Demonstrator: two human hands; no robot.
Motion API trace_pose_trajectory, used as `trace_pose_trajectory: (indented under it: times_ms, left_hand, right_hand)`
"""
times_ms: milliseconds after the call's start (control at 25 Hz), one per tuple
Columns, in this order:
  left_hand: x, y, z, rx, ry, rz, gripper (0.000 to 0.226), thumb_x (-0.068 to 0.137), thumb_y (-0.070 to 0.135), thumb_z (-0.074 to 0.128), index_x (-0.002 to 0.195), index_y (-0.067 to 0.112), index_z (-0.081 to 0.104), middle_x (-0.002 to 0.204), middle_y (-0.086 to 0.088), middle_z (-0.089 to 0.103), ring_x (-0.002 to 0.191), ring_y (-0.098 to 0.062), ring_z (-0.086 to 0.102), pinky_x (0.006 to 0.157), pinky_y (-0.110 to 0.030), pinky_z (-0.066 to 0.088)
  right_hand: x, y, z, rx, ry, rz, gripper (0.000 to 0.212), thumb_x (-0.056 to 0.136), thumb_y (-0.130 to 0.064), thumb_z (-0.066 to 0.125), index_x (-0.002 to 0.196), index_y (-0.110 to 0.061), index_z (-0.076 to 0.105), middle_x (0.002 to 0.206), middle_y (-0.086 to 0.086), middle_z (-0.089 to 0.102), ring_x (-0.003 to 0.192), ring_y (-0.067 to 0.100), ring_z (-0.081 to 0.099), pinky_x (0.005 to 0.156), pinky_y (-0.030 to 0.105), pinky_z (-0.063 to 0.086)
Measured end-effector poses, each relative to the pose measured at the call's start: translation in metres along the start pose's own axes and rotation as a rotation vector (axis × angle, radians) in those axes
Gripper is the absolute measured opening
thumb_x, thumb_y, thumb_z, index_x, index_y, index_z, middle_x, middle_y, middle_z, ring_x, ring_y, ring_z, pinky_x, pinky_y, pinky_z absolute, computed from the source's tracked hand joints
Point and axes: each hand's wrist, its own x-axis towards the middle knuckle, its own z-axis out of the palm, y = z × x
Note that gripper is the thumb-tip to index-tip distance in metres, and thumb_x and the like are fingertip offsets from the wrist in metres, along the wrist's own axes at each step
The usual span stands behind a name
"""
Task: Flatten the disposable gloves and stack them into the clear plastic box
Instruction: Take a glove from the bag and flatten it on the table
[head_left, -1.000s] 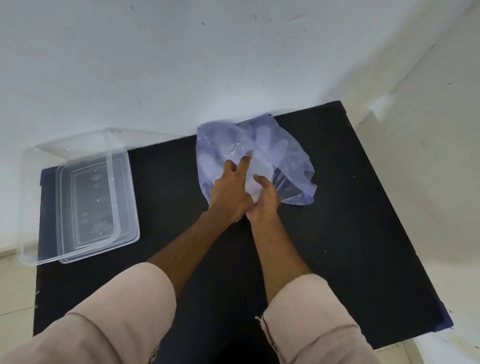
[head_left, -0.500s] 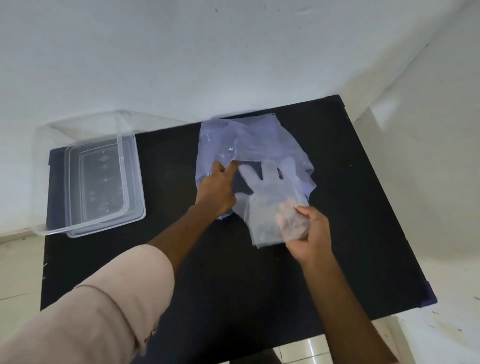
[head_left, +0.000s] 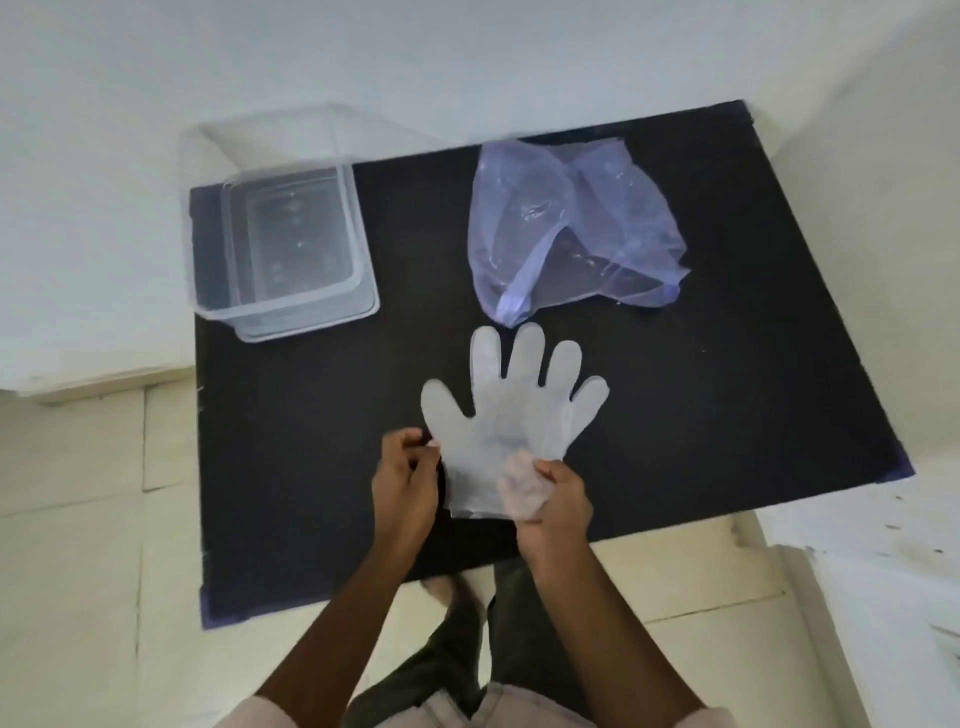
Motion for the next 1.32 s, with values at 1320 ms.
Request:
trace_pose_trajectory:
  times_ms: [1320]
  left_hand:
    - [-0.021, -0.050, -0.072, -0.376, -0.289, -0.270, 0.034, 0.097, 0.026, 0.043, 0.099, 0.020, 0.077, 0.101, 0.002, 0.077, 0.102, -0.019, 0.067, 0.089, -0.039, 0.053]
  right_hand:
    - [-0.016, 0.086, 0.014, -1.617, -0.482, -0.952, 0.030, 0.084, -0.033, 0.073, 0.104, -0.011, 0.069, 0.097, 0.004, 0.074, 0.082, 0.013, 0.066, 0.086, 0.028, 0.053]
